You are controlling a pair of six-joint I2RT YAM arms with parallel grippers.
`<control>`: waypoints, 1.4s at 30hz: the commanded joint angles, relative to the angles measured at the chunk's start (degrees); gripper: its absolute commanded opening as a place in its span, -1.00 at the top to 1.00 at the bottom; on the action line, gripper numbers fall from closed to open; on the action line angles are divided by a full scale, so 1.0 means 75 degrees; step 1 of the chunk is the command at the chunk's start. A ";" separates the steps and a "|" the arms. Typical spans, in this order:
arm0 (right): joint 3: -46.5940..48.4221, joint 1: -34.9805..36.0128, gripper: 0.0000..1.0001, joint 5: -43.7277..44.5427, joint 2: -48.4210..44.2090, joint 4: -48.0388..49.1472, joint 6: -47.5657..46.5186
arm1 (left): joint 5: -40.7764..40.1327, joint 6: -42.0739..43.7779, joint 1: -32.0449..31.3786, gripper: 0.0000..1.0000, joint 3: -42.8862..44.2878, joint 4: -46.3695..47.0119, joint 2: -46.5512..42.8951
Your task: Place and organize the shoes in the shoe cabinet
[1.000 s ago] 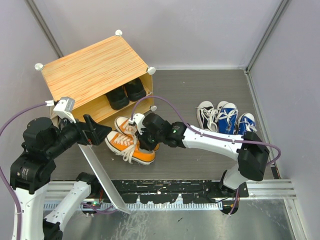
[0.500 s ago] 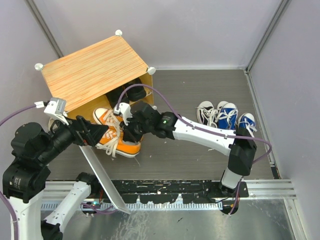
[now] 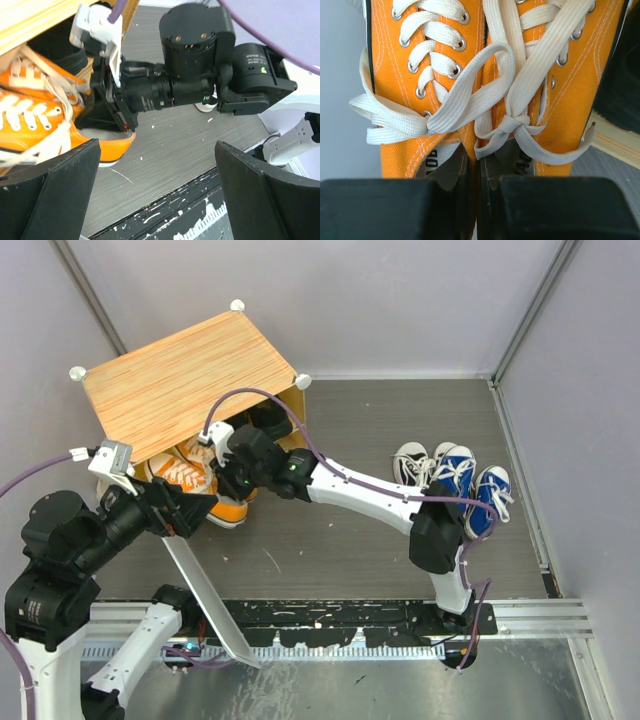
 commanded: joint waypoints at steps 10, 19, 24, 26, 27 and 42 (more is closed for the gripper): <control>0.2652 -0.0059 0.98 0.0722 0.0776 0.1755 0.0825 | -0.0396 -0.0039 -0.0052 -0.96 -0.0356 0.0032 -0.0338; 0.3237 -0.0119 0.98 0.0983 0.1494 0.2226 0.1092 | -0.0579 -0.0008 -0.0064 -0.96 -0.0255 -0.0070 -0.0381; 0.3282 -0.0168 0.89 0.1088 0.1682 0.2350 0.1263 | -0.0577 0.0009 -0.0090 -0.96 -0.0268 -0.0089 -0.0370; 0.3264 -0.0168 0.64 0.1126 0.1675 0.2312 0.1335 | -0.0589 0.0020 -0.0085 -0.96 -0.0276 -0.0091 -0.0369; 0.3220 -0.0168 0.51 0.1128 0.1652 0.2305 0.1356 | -0.0602 0.0018 -0.0087 -0.96 -0.0285 -0.0093 -0.0380; 0.1542 -0.0163 -0.54 0.0193 0.0310 0.3115 0.1192 | -0.0875 0.0149 -0.0093 -0.96 -0.0238 -0.0142 -0.0282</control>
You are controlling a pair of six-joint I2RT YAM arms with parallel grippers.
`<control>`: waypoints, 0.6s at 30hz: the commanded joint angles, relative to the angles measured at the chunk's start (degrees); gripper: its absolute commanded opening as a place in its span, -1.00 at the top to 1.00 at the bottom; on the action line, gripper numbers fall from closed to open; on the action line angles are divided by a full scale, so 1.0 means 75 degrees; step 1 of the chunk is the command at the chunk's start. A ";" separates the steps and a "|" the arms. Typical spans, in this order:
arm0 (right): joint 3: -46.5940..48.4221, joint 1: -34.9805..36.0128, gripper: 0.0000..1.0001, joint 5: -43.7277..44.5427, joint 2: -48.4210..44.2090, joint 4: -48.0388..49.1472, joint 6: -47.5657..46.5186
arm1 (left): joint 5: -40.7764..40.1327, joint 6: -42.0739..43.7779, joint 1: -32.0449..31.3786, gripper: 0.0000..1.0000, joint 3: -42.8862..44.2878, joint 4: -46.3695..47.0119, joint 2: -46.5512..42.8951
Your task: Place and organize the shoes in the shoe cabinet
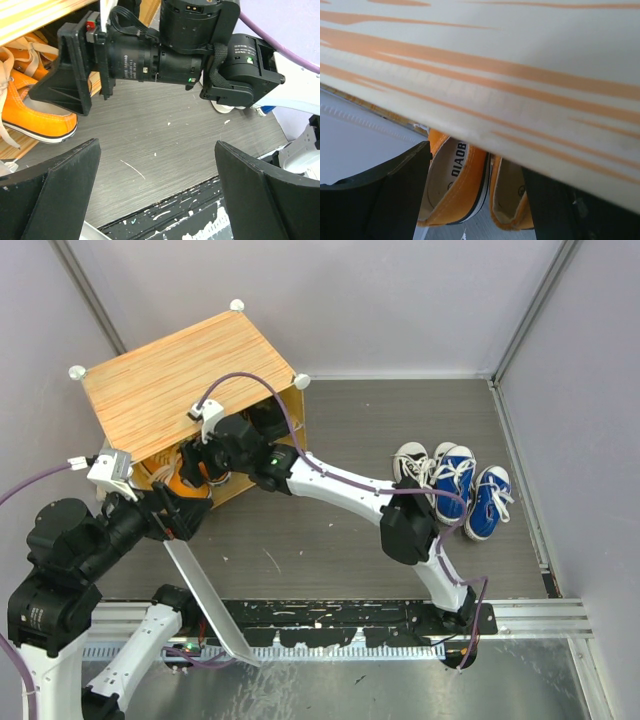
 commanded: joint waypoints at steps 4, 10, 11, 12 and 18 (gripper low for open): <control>-0.0664 -0.0019 -0.55 -0.0372 -0.1807 0.1294 -0.0238 | -0.0194 0.0091 -0.0030 -0.96 0.0213 0.0124 0.0131; -0.1611 -0.0027 -0.53 -0.0283 -0.2514 0.1014 -0.0639 | -0.0379 -0.0079 -0.0032 -0.96 0.0146 0.0286 0.0112; -0.1775 -0.0033 -0.52 -0.0264 -0.2577 0.0958 -0.0732 | -0.0463 -0.0105 -0.0032 -0.96 0.0150 0.0294 0.0102; -0.1957 -0.0034 -0.50 -0.0261 -0.2649 0.0933 -0.0813 | -0.0558 -0.0147 -0.0029 -0.96 0.0158 0.0302 0.0096; -0.2660 -0.0023 -0.41 -0.0060 -0.2810 0.0751 -0.1270 | -0.1015 -0.0347 -0.0031 -0.96 0.0030 0.0335 -0.0003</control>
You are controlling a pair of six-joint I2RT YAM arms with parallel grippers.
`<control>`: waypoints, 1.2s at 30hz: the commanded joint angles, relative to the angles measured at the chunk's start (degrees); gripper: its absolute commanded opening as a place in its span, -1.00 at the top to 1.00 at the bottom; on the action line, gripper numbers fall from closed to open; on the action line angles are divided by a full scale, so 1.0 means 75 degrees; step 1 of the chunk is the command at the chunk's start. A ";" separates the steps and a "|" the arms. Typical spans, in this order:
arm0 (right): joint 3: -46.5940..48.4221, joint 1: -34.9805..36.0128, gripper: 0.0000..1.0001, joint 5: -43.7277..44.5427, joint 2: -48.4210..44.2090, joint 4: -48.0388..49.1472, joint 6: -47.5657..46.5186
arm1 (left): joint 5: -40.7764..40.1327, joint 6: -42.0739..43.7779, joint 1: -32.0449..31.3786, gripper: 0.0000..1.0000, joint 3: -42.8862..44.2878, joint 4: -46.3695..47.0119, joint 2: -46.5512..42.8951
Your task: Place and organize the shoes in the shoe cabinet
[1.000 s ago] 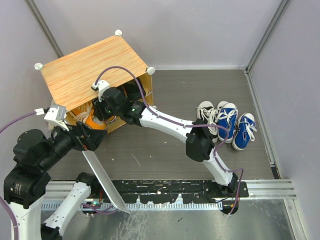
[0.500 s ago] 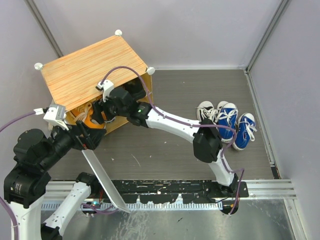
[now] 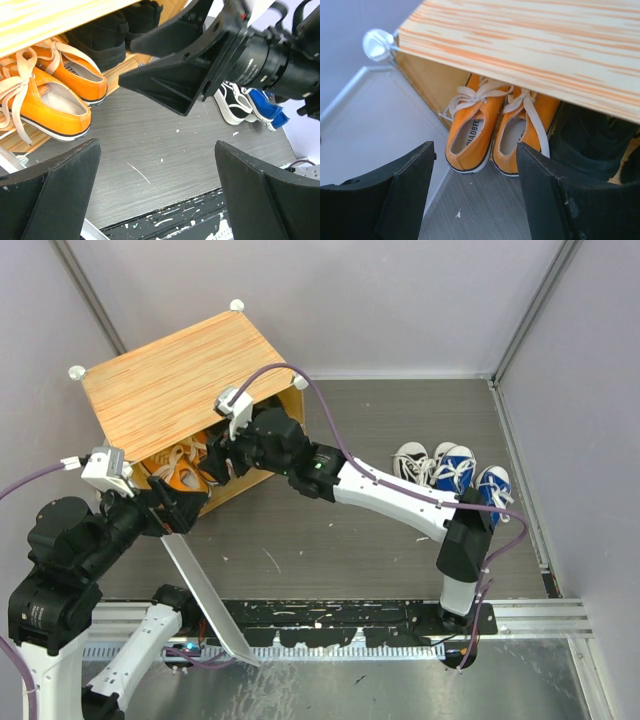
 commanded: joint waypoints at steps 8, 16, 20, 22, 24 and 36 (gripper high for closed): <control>-0.0410 -0.0014 -0.30 -0.0220 0.0315 0.0137 -0.0894 | -0.0551 -0.0322 -0.0029 -0.96 0.0108 0.0000 0.0130; -0.0127 -0.0127 -0.25 -0.0551 0.0957 0.0360 -0.0790 | -0.0424 -0.0334 -0.0027 -0.96 0.0147 0.0014 0.0116; 0.0161 -0.0204 -0.18 -0.0734 0.1333 0.0358 -0.0670 | -0.0345 -0.0311 -0.0032 -0.96 0.0189 0.0065 0.0146; 0.0314 -0.0234 -0.11 -0.0706 0.1480 0.0358 -0.0676 | -0.0325 -0.0311 -0.0030 -0.96 0.0202 0.0077 0.0162; 0.0408 -0.0245 0.09 -0.0651 0.1573 0.0405 -0.0660 | -0.0297 -0.0300 -0.0031 -0.96 0.0229 0.0077 0.0187; 0.0274 -0.0268 0.98 0.0620 0.1245 0.1421 -0.0627 | -0.0247 -0.0240 -0.0032 -0.96 0.0266 0.0082 0.0201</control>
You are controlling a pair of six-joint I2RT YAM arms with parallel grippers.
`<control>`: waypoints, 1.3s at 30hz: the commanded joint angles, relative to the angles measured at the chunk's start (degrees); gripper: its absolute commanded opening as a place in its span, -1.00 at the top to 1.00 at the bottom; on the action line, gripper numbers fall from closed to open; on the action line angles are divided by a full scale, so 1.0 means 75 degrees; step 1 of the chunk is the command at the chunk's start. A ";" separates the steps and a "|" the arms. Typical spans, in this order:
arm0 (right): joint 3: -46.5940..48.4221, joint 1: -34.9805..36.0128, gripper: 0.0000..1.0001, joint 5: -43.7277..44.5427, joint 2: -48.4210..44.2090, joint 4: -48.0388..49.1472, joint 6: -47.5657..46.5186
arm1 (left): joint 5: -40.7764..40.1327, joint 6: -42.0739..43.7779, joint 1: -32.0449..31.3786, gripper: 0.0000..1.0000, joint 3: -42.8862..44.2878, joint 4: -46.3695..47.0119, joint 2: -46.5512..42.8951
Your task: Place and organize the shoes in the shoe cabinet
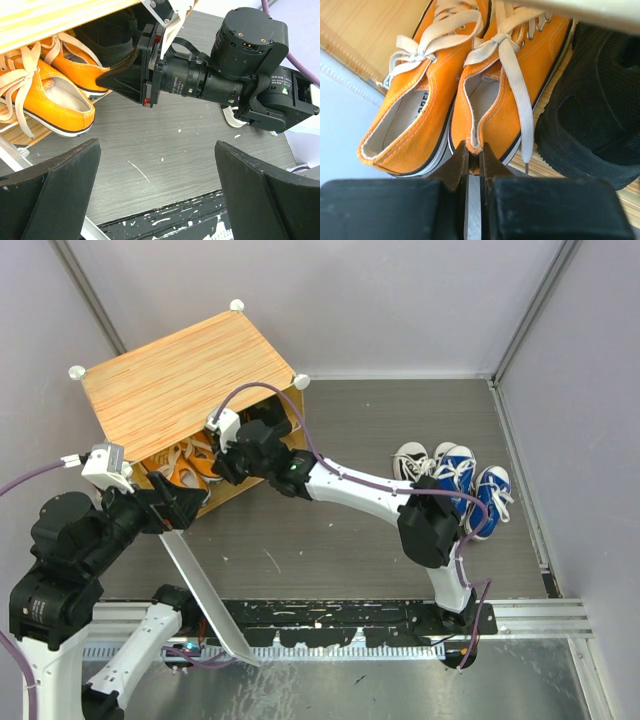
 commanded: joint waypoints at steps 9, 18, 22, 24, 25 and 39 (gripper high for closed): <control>-0.0111 0.0029 0.98 0.1899 -0.0143 0.2587 0.0256 | 0.0158 0.0022 -0.0031 -0.96 0.0140 0.0297 0.0041; 0.0294 0.0026 0.97 0.2215 0.0543 0.2603 -0.0349 | 0.0167 0.0019 -0.0027 -0.96 0.0059 0.0289 -0.0024; 0.0385 0.0028 0.93 0.2508 0.0685 0.2648 -0.0409 | 0.0191 0.0017 -0.0031 -0.96 0.0067 0.0308 -0.0007; 0.0391 0.0029 0.92 0.2579 0.0730 0.2743 -0.0405 | 0.0200 0.0000 -0.0030 -0.96 0.0070 0.0317 0.0005; 0.0419 0.0027 0.90 0.2630 0.0760 0.2758 -0.0397 | 0.0203 -0.0010 -0.0031 -0.96 0.0078 0.0300 0.0000; -0.1391 0.0033 -0.30 0.1121 -0.0866 0.2997 0.0011 | 0.0111 -0.0067 -0.0026 -0.96 0.0087 0.0377 0.0065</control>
